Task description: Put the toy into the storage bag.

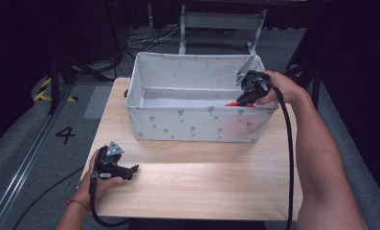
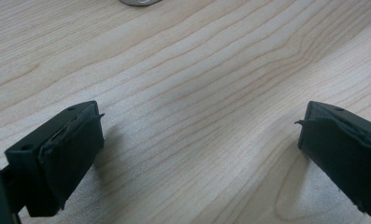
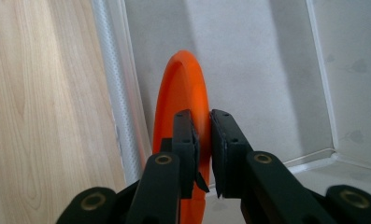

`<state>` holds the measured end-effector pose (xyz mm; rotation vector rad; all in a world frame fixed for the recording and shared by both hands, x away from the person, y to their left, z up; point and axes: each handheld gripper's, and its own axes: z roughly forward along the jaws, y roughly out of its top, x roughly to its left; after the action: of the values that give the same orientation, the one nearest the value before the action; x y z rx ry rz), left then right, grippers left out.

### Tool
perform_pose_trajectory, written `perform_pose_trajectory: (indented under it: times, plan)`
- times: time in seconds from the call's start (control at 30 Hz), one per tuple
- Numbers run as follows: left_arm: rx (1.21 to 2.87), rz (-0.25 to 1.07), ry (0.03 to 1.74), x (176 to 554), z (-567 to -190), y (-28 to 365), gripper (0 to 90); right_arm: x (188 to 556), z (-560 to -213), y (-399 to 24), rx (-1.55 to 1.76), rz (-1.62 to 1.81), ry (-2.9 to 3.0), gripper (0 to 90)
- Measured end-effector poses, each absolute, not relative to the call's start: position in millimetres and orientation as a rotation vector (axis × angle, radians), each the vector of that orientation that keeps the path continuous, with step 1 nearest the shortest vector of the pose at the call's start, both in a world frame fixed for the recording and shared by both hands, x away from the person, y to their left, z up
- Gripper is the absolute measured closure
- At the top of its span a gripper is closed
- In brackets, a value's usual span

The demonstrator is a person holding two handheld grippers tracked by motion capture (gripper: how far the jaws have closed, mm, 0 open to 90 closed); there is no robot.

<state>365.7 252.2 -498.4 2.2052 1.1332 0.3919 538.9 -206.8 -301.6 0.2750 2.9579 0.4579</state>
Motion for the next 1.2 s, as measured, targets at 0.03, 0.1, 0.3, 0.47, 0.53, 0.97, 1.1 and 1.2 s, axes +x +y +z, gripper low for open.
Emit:
perform_pose_trajectory:
  times: [0.03,0.1,0.3,0.47,0.53,0.97,1.1,1.2]
  plan:
    - [2.205,0.391,1.133,365.7,-498.4,252.2,0.5,540.0,-302.7,-206.1,0.270,0.458,2.963,80.9]
    - [2.205,0.392,1.133,365.7,-498.4,252.2,0.5,540.8,-305.6,-204.4,0.274,0.426,2.981,80.8]
    - [2.206,0.390,1.134,365.6,-498.4,252.1,0.5,539.9,-313.1,-201.6,0.272,0.358,3.018,79.7]
    - [2.211,0.393,1.123,366.2,-498.3,252.6,0.5,538.3,-308.0,-205.7,0.296,0.451,2.976,73.3]
    - [2.210,0.393,1.123,366.3,-498.3,252.6,0.6,534.7,-303.1,-207.3,0.318,0.477,2.931,69.1]
    - [2.209,0.393,1.121,366.2,-498.5,252.5,0.5,519.5,-286.7,-229.3,0.528,0.794,2.674,46.9]
    - [2.209,0.393,1.121,366.3,-498.5,252.6,0.6,513.4,-282.3,-233.7,0.593,0.862,2.618,40.3]
    - [2.210,0.393,1.123,366.2,-498.4,252.5,0.5,501.7,-275.1,-238.9,0.656,0.901,2.528,29.9]
